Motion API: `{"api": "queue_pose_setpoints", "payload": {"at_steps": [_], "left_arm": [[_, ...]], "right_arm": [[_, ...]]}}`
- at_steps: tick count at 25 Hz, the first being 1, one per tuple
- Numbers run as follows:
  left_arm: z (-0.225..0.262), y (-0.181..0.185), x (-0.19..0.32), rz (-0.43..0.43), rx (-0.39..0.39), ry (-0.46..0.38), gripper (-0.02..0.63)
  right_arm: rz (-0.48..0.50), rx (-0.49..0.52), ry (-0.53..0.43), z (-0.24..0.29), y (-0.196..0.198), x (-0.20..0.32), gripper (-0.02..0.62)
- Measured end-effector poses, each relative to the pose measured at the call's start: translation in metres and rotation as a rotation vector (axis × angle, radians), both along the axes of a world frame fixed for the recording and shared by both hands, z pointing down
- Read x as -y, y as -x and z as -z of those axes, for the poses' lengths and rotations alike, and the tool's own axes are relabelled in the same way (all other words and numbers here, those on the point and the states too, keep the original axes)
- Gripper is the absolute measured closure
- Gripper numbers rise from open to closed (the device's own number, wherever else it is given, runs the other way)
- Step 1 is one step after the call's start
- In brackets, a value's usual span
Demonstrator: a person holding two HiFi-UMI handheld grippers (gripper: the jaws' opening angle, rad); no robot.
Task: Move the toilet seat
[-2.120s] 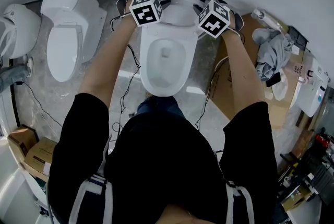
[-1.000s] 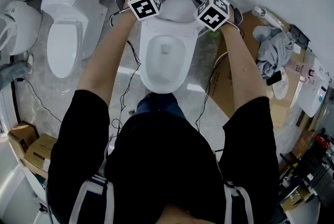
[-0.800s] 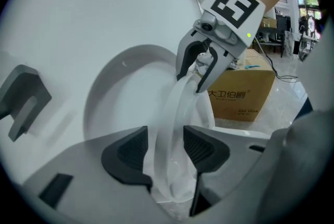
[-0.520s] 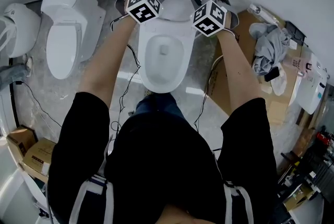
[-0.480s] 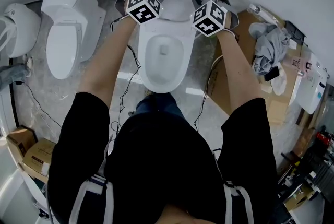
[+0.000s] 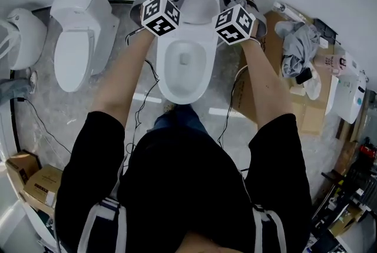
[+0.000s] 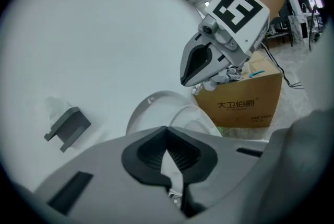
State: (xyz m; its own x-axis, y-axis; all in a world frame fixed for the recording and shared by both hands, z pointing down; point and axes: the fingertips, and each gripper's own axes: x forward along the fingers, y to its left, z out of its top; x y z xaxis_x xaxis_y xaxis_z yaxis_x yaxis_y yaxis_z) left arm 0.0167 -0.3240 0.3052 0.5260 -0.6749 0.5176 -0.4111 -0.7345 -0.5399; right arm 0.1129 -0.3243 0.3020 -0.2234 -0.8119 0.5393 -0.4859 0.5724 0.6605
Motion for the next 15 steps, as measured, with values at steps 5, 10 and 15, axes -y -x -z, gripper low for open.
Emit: {"api": "queue_pose_setpoints", "payload": {"at_steps": [5, 10, 15], "left_arm": [[0.025, 0.008, -0.043, 0.028, -0.071, -0.036, 0.600], [0.048, 0.015, -0.077, 0.060, -0.147, -0.057, 0.600], [0.068, 0.017, -0.107, 0.076, -0.217, -0.081, 0.600]], "right_arm": [[-0.075, 0.116, -0.051, 0.027, 0.004, -0.040, 0.572], [-0.125, 0.212, -0.084, 0.046, 0.009, -0.081, 0.572], [-0.209, 0.318, -0.104, 0.057, -0.002, -0.117, 0.572]]}}
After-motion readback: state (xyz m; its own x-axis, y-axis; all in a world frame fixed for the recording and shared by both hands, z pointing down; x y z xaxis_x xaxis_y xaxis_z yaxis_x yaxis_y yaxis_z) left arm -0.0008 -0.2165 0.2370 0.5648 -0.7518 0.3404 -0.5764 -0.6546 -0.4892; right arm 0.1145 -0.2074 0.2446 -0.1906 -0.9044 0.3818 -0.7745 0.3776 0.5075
